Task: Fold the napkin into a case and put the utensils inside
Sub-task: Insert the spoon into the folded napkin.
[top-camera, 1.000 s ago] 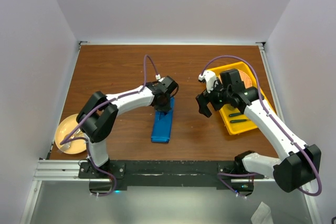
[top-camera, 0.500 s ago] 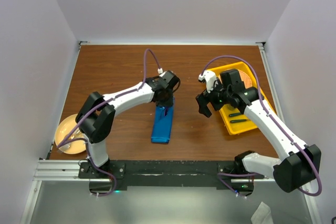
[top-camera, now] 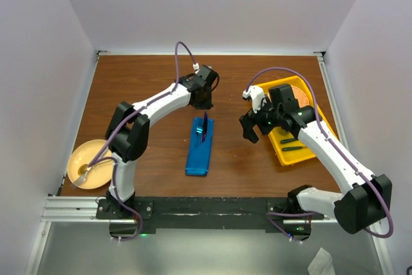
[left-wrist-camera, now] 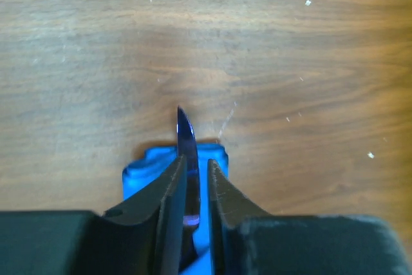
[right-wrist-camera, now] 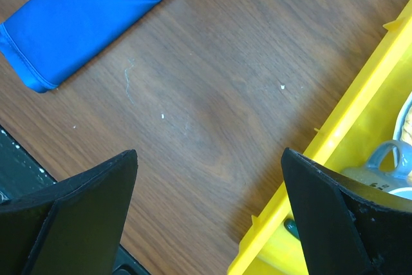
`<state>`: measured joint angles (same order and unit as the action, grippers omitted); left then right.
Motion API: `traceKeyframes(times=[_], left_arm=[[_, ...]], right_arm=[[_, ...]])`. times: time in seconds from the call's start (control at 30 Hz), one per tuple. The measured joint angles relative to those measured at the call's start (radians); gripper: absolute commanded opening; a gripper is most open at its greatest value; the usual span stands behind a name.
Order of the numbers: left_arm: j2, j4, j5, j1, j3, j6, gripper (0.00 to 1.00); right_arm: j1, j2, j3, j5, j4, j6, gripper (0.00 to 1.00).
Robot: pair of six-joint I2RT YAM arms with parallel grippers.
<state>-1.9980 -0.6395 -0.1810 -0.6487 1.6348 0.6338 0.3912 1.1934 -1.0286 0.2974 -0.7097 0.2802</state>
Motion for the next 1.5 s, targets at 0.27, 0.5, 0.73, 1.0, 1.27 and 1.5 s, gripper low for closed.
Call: traceKeyframes(times=[0.27,0.5,0.73,1.0,1.27,1.5], left_arm=[[-0.129,0.033,0.043,0.045,0.108,-0.116,0.04],[-0.183,0.048,0.146,0.057,0.233,-0.528,0.0],[-0.221,-0.042,0.403,0.126,0.316,-1.009,0.03],[-0.262,-0.116,0.573,0.19,0.325,-1.31,0.0],[-0.234,0.007,0.747,0.249,0.175,-1.313,0.0],[-0.196,0.072,0.815,0.298,0.089,-1.439,0.01]], right_arm=[[0.0,0.011,-0.001,0.0,0.002,-0.005,0.98],[0.0,0.019,-0.002,0.0,0.008,-0.004,0.98],[0.0,0.038,-0.003,0.0,0.011,-0.004,0.98],[0.0,0.083,-0.003,0.017,0.035,-0.052,0.65],[-0.002,0.164,0.024,0.143,0.179,-0.289,0.48],[-0.002,0.472,-0.049,0.237,0.34,-0.55,0.47]])
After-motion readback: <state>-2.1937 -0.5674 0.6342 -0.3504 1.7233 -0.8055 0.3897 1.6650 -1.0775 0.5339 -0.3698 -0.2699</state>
